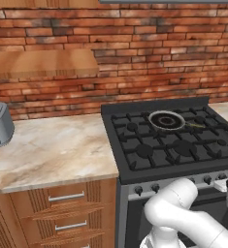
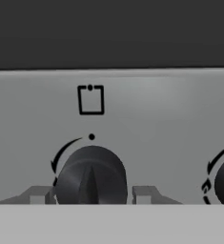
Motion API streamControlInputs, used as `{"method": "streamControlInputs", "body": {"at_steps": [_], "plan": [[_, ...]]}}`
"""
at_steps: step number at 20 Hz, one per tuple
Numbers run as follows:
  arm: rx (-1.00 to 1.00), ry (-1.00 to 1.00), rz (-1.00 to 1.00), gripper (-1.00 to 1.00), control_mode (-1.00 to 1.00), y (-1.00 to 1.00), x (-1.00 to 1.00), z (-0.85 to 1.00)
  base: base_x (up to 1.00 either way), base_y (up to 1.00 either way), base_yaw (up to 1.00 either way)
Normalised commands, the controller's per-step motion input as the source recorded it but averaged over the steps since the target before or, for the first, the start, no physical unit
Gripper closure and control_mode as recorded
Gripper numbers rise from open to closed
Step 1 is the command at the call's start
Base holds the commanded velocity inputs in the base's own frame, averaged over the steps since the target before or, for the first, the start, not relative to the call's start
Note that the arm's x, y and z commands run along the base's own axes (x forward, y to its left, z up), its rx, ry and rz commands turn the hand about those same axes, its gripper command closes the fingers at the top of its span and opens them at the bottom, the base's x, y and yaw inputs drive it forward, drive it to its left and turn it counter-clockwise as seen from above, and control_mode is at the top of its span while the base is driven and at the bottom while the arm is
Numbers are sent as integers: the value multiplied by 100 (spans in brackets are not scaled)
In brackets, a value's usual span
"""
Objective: Turn on the rear center burner of the stove.
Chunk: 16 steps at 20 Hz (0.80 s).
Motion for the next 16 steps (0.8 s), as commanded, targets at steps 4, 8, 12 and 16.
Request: {"method": "streamControlInputs", "body": {"at_steps": [4,8,12,16], "plan": [[-26,0,7,100,-100,0,0,-6,0,0,0],[-52,0,13,100,-100,-17,0,-21,0,0,0],[-63,0,24,100,-100,-42,0,-32,0,0,0],[-72,0,32,100,-100,-49,0,-29,0,0,0]]}}
